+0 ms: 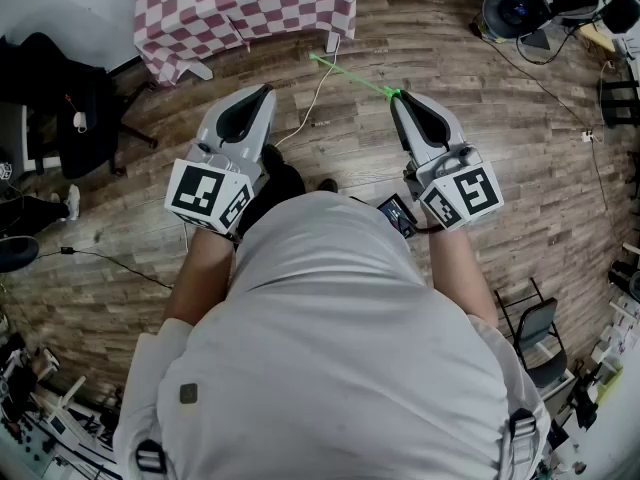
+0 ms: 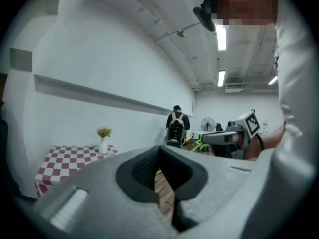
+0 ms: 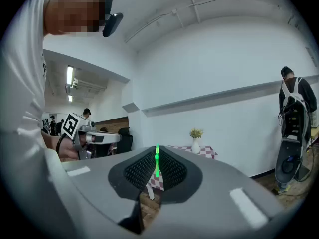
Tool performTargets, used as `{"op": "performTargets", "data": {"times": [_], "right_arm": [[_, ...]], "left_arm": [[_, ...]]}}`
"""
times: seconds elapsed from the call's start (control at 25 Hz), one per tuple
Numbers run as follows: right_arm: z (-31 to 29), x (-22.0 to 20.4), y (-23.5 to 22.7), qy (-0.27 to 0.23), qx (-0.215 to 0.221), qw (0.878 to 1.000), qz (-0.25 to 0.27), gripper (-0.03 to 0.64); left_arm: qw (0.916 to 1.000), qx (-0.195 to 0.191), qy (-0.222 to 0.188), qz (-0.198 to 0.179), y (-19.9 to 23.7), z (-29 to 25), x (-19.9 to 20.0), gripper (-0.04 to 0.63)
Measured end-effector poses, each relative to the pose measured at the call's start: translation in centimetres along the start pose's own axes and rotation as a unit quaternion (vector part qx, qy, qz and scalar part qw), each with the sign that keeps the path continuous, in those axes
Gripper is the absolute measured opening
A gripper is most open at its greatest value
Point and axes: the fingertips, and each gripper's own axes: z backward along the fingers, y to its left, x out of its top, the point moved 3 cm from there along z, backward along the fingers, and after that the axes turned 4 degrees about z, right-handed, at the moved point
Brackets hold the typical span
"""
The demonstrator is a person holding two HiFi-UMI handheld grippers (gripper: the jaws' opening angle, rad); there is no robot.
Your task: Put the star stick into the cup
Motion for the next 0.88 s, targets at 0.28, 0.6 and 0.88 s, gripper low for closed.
{"op": "performTargets", "data": {"times": [0.28,0.6,0.88], "right_arm": [[-0.7,0.2,0.2,0.001,0.005,1.000,-0.001,0.028],[-2.8,0.4,-0.4,-0.001,0.000,1.000,-0.006,0.028],[-6.3,0.2,-0.4,0.008,0.001,1.000,-0.004,0.028]], "left_arm": [[1.0000,-0.001,0.006,0.002,0.5,0.0,0.0,0.005],[0.9999,0.003,0.011,0.009,2.7,-0.3,-0.2,0.005],[0.9997,0.014,0.008,0.021,6.3,-0.2,-0.7,0.005]]}}
